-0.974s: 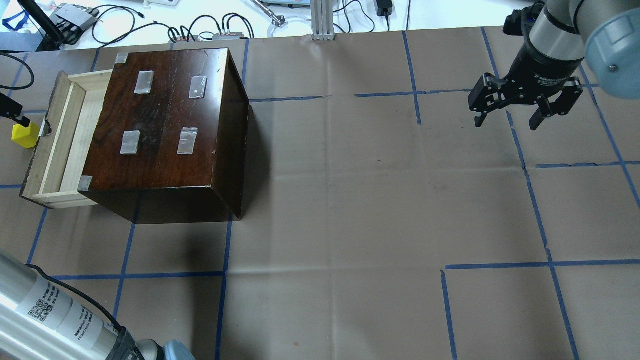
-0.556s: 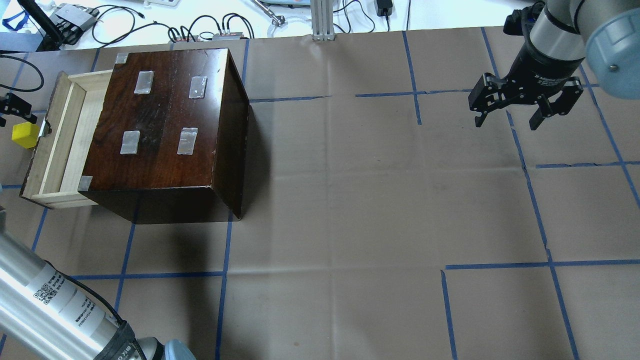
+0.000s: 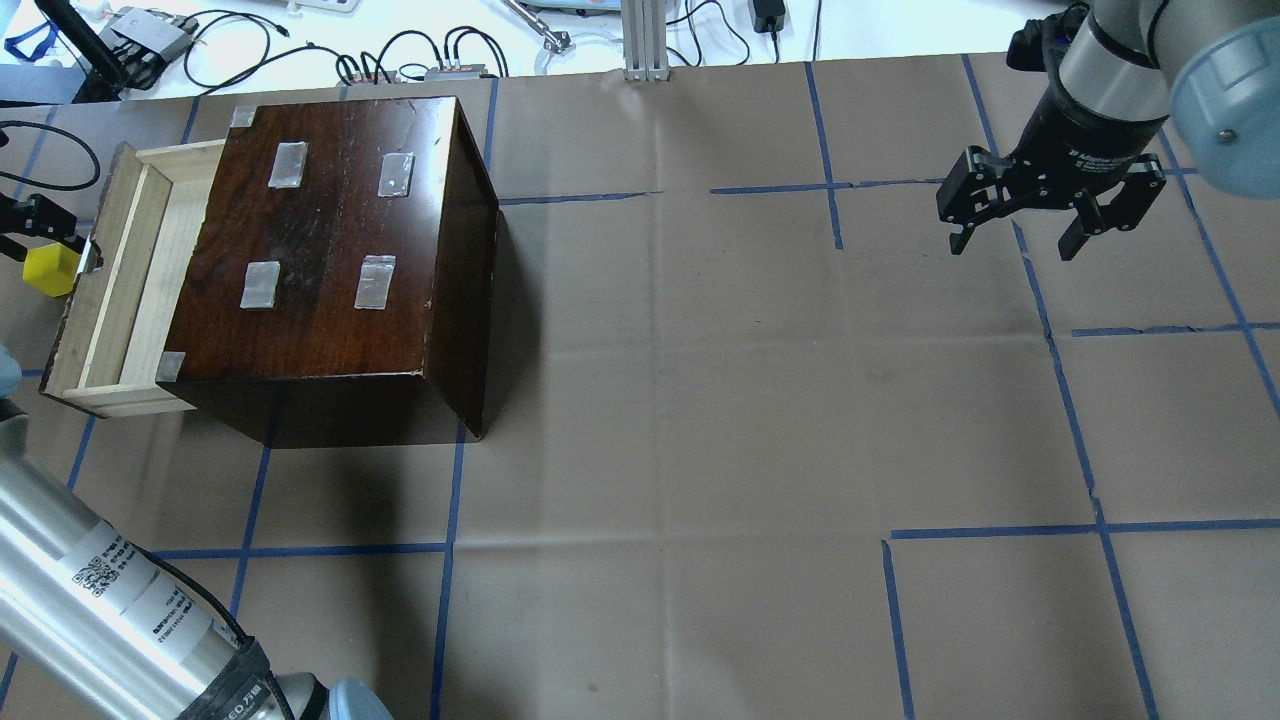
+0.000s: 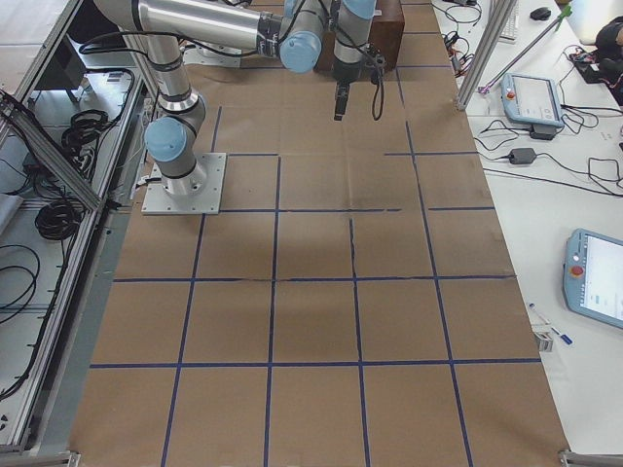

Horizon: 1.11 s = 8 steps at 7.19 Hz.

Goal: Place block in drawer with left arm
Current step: 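Lower the left gripper and grasp the yellow cube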

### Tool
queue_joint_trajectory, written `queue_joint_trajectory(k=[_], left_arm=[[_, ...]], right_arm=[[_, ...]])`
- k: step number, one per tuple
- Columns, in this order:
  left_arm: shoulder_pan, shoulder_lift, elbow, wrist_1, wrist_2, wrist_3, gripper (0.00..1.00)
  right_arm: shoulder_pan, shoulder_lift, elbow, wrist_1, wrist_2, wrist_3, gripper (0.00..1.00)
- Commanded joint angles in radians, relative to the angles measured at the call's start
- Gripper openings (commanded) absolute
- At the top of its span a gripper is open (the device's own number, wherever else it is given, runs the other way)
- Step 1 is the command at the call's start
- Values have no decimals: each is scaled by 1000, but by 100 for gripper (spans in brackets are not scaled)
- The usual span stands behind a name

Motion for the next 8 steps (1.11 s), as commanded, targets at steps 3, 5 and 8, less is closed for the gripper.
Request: queue_joint_trajectory(k=[3,5,8], left_arm=[[10,2,6,1,26,2,89],[11,-16,7,1,24,2,89],[11,-32,7,11,23,3,90]], right_arm=[[0,1,-1,0,0,0,100],[0,-1,0,0,0,1,100],[0,-1,0,0,0,1,100]])
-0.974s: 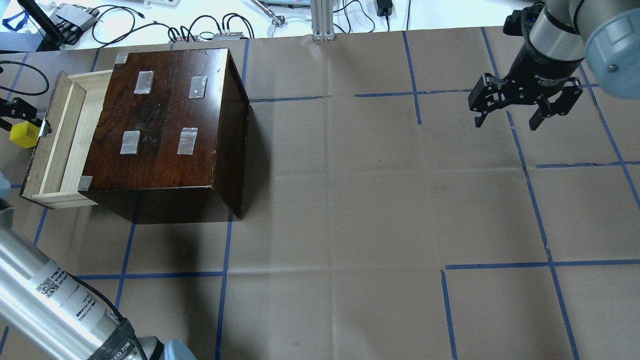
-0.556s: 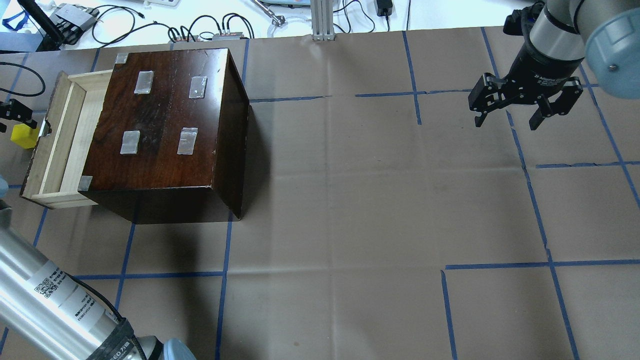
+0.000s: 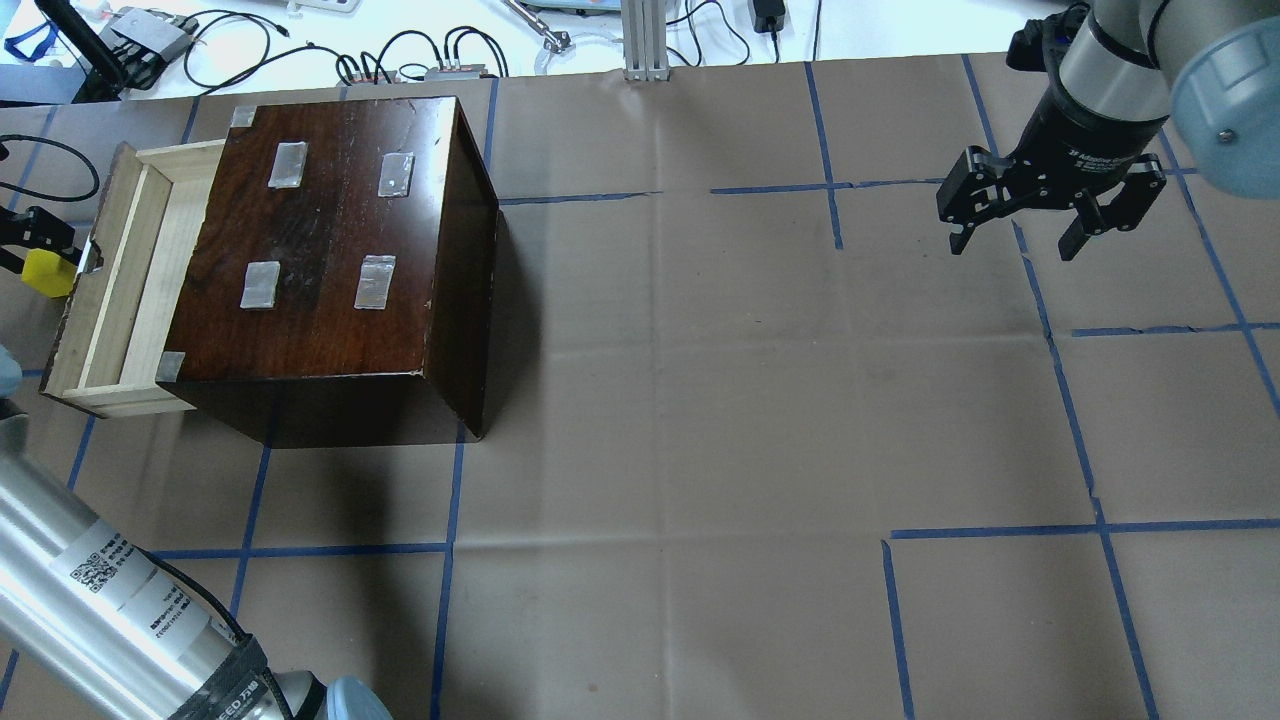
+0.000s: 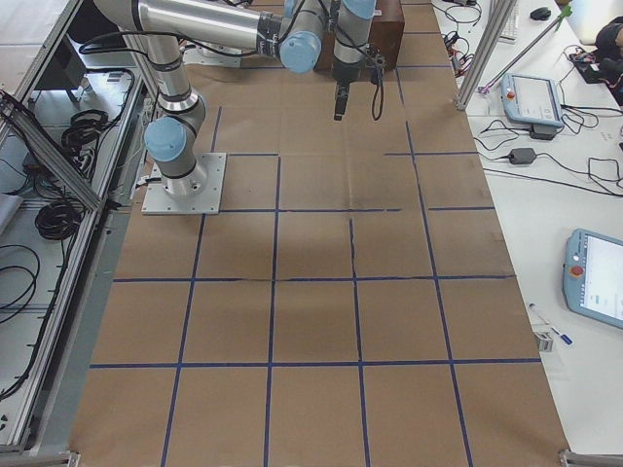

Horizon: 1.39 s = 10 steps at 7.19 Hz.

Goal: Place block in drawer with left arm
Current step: 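Lower the left gripper and grasp the yellow cube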

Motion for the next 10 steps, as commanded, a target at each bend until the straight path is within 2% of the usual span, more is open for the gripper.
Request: queue_joint_trajectory(k=[1,2,3,4,5,6,7,9,10], left_arm=[[0,-11,0,7,5,6,89],[0,-14,-1,6,6,6,70],[0,-12,-1,-4,6,4,38],[0,-6,-1,-10,8,9,14],[0,0,-1,-10,8,9,3],[-1,29,-1,-26,8,4,2],[-3,111,-3,-113,8,7,2],[-17,338,-38,-363,23,13,0],[-44,462,-117,-425,60,15,0]], right_arm=[[0,0,0,0,0,-2,100],[0,0,0,0,0,0,100],[0,0,0,0,0,-2,100],[0,1,0,0,0,-2,100],[0,2,-1,0,0,-2,100],[0,0,-1,0,0,-2,100],[0,0,0,0,0,0,100],[0,0,0,0,0,-2,100],[0,0,0,0,0,0,100]])
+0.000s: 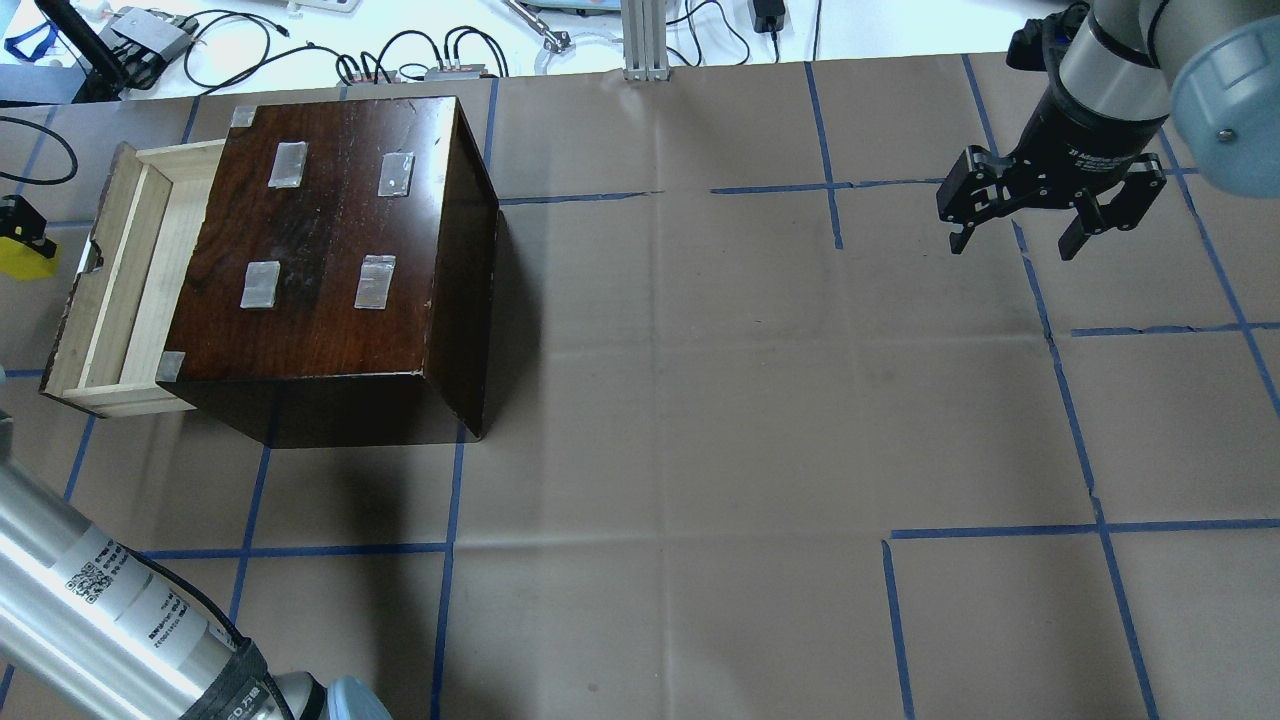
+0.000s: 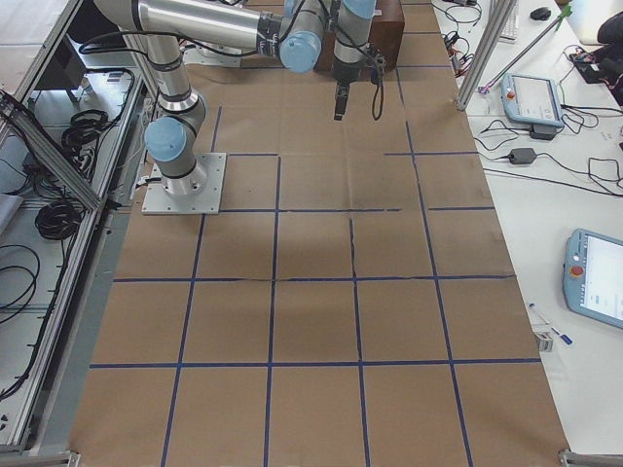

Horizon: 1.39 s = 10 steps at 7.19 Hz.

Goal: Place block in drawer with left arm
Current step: 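Carry the yellow cube with the left gripper over the open drawer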

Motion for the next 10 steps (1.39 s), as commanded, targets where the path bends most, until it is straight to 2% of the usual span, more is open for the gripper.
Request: queue_joint_trajectory(k=[1,2,3,5,7,10], left_arm=[[-79,255,-190,-103,37,0,0],[-110,334,-300,-91,34,-8,0],[-121,359,-392,-88,17,-22,0],[-158,342,-502,80,-7,-24,0],[-186,298,-512,86,-81,-101,1],[-187,250,-498,129,-83,-122,2]], right_arm=[[0,0,1,0,0,1,100],[0,0,-1,0,0,1,100],[0,0,1,0,0,1,100],[0,0,1,0,0,-1,100],[0,0,1,0,0,1,100],[0,2,1,0,0,-1,100]])
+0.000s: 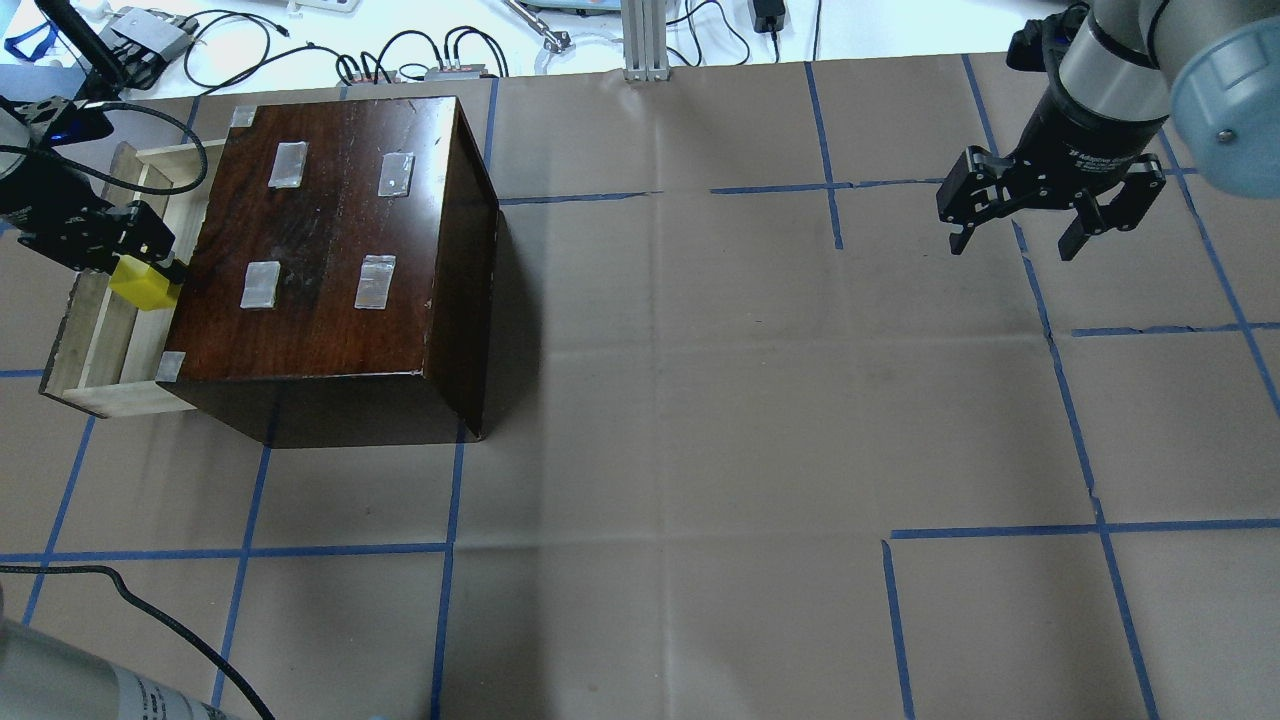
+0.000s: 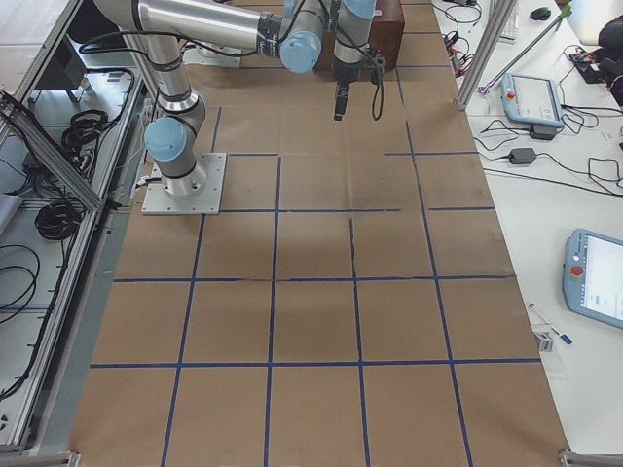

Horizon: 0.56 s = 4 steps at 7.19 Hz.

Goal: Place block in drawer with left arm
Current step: 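Carry the yellow cube with the left gripper over the open drawer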

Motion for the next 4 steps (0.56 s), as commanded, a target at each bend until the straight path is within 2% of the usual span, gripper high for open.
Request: queue_joint_trajectory(k=[1,3,4], left_arm=[[-1,-26,16,14,-2,-19,3],[-6,-35,20,18,-2,-20,3],[-9,-35,20,18,-1,-19,9]], right_arm=[[0,-1,0,0,0,0,100],[0,1,0,0,0,0,100],[0,-1,-1,0,0,0,100]])
